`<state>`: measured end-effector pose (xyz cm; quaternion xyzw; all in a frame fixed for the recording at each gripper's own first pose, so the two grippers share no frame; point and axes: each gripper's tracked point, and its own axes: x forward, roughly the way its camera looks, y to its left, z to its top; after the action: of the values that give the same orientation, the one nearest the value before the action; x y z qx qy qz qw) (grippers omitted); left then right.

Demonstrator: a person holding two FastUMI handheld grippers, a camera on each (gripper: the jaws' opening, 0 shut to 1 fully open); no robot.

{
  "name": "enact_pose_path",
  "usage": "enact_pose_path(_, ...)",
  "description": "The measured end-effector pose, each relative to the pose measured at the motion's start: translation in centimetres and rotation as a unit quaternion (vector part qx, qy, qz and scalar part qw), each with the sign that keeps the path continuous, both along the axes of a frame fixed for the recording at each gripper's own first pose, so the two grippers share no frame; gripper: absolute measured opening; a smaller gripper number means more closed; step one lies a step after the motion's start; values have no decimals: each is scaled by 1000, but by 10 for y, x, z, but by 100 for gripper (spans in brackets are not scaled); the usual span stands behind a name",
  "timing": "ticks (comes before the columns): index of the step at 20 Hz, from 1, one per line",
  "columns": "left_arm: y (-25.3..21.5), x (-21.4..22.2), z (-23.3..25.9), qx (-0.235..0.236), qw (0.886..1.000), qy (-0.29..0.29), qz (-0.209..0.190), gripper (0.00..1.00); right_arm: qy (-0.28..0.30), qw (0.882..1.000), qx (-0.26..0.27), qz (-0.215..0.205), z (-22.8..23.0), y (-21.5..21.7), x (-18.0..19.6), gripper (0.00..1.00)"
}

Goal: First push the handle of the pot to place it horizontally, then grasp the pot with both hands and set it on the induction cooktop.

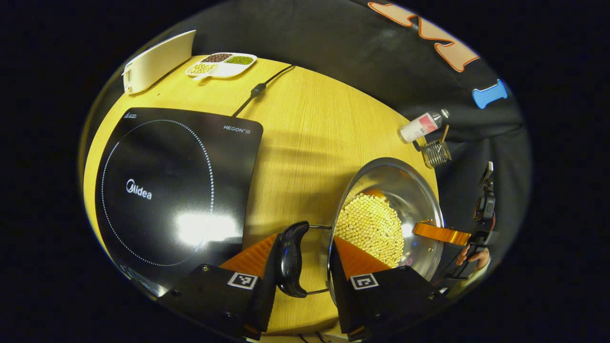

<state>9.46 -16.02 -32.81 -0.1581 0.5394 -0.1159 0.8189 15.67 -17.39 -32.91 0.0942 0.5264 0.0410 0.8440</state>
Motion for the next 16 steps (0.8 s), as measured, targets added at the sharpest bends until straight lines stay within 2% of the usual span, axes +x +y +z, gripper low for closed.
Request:
enact_pose_path(1, 3, -4, 4, -1, 1000, -2, 0, 56, -2, 1000, 1, 1, 2, 2, -4, 57)
enact_pose_path(3, 8, -12, 13, -2, 1000, -13, 1, 58, -6, 1000, 6, -1, 9, 7, -22, 57)
enact_pose_path(4, 11, -16, 17, -3, 1000, -18, -1, 56, -9, 1000, 8, -1, 13, 11, -27, 51)
enact_pose_path(5, 14, -19, 22, -5, 1000, -22, -2, 56, -12, 1000, 10, -2, 16, 15, -33, 51)
enact_pose_path(6, 18, -22, 25, -6, 1000, -26, -2, 56, -15, 1000, 12, -3, 18, 19, -38, 57)
enact_pose_path(7, 23, -26, 28, -6, 1000, -28, -4, 56, -18, 1000, 14, -4, 20, 24, -43, 51)
enact_pose_path(8, 29, -29, 30, -6, 1000, -29, -4, 56, -19, 1000, 15, -5, 21, 29, -50, 50)
enact_pose_path(15, 92, -44, 46, 4, 999, -40, -9, 58, -24, 1000, 19, -3, 30, 93, -78, 50)
enact_pose_path(16, 107, -48, 50, 7, 999, -42, -9, 56, -24, 999, 22, -3, 30, 106, -81, 50)
